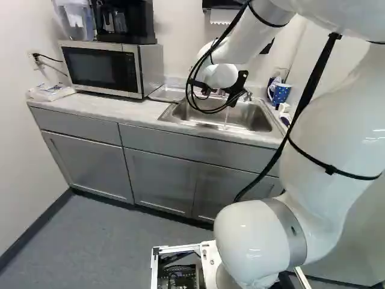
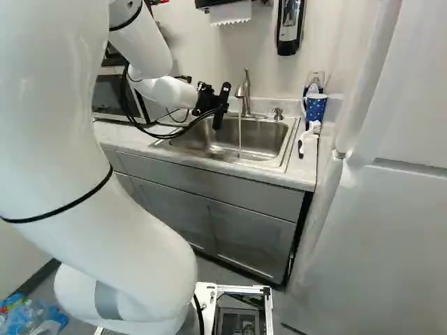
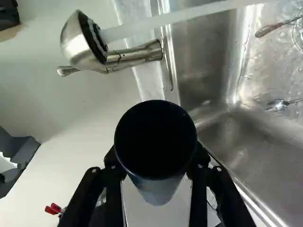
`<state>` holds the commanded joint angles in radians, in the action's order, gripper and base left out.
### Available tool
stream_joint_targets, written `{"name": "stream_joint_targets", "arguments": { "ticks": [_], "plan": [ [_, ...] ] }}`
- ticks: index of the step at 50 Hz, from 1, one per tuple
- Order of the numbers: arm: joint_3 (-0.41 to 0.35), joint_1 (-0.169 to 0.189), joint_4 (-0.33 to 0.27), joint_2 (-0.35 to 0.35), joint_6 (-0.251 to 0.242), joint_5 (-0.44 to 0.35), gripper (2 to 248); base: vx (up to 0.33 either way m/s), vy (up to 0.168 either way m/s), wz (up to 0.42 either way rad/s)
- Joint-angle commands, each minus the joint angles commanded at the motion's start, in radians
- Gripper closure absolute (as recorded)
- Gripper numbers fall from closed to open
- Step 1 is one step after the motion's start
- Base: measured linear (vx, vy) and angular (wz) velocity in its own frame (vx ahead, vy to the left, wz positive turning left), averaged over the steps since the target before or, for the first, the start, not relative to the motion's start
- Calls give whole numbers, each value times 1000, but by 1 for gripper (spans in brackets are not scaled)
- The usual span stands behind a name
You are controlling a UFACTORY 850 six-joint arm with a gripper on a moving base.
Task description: Rinse the cup and place it in the tray
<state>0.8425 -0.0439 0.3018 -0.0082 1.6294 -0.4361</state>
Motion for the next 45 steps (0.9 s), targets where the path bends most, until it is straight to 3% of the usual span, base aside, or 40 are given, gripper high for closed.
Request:
{"name": "stream_joint_targets", "arguments": {
  "ticks": [9,14,45],
  "plan": [
    [0,0,0,0,0,0,124,0,0,0],
    [0,0,0,0,-24,0,124,0,0,0],
    [0,0,0,0,-336,0,124,0,0,0]
  ]
}}
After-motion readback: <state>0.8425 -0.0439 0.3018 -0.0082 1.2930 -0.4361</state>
